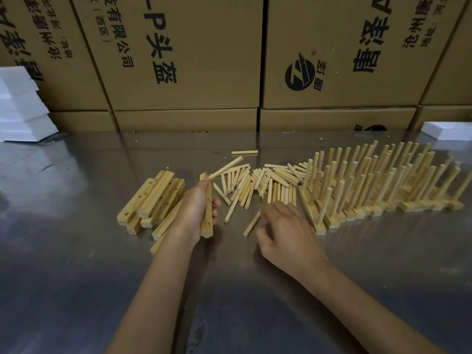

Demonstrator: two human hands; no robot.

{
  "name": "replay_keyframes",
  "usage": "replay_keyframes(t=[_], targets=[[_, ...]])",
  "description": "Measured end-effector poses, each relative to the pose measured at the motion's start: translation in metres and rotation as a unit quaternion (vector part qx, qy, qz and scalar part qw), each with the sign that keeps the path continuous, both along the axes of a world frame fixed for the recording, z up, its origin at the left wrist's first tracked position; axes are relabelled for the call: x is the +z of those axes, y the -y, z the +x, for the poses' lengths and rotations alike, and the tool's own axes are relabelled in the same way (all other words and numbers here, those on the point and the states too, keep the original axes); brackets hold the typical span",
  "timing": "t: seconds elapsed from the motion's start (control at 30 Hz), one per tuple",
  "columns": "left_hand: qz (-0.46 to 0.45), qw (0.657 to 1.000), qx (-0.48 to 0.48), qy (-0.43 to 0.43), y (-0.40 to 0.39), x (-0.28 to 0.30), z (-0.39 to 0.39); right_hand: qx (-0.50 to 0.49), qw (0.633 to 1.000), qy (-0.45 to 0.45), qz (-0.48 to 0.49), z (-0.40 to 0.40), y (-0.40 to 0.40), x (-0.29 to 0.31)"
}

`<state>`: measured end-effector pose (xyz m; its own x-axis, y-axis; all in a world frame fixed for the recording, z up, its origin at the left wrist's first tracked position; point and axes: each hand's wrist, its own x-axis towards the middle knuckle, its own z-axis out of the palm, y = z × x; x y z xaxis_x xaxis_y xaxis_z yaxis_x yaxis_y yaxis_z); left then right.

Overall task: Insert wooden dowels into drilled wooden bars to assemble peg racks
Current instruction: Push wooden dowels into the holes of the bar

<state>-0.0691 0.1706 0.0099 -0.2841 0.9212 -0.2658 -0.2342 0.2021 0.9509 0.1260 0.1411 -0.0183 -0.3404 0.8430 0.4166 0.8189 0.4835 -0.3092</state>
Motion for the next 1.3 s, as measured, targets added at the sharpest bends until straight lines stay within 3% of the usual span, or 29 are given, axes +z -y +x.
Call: replay_keyframes(t=[0.13,0.27,0.33,0.47,0.63,0.8,1.3], targets=[[-0.01,1.0,0.001,-0.017,0.003,0.001,0.007,0.039,0.999,0.001,-0.012,-0.005,-0.001,-0.002],[-0.01,1.0,-0.004,-0.016,0.004,0.002,0.013,0.026,0.996,-0.066,-0.051,0.004,-0.004,-0.004],[0.004,1.0,-0.021,0.016,0.005,0.001,0.018,0.001,0.994,-0.087,-0.063,0.01,-0.006,-0.004],[0.062,0.991,-0.055,0.107,0.01,-0.009,0.03,-0.059,0.995,-0.043,-0.067,0.014,-0.007,-0.003],[0.096,0.984,-0.052,0.14,0.018,-0.015,0.047,0.037,0.987,-0.137,-0.077,0.016,-0.001,0.008],[0.078,0.993,-0.061,0.07,0.025,-0.018,0.051,0.121,0.975,-0.175,-0.058,0.01,0.006,0.014],[0.128,0.982,-0.076,-0.114,0.027,-0.022,0.062,0.122,0.986,-0.114,0.021,0.011,0.006,0.017]])
